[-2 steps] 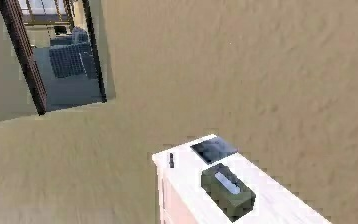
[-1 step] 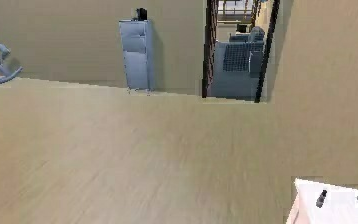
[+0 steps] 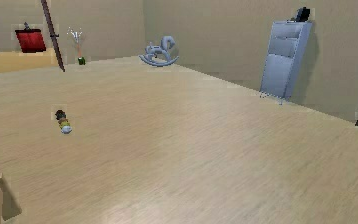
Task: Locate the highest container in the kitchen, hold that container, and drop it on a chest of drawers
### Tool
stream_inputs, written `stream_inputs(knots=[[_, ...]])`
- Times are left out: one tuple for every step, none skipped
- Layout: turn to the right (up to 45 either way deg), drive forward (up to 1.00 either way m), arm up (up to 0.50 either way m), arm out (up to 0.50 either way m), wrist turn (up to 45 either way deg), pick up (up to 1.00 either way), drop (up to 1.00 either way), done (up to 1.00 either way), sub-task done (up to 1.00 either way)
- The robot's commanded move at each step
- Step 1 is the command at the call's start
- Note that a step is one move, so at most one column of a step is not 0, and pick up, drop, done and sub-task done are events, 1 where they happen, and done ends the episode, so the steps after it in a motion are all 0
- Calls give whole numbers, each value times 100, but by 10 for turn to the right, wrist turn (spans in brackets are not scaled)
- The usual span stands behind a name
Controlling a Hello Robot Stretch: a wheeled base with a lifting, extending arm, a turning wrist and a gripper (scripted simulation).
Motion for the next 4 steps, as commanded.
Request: stream_inputs(knots=[[0,0,0,22,0,0,0,0,0],[0,0,0,0,450,0,0,0,0],[0,0,0,0,450,0,0,0,0],[0,0,0,0,450,0,0,0,0]])
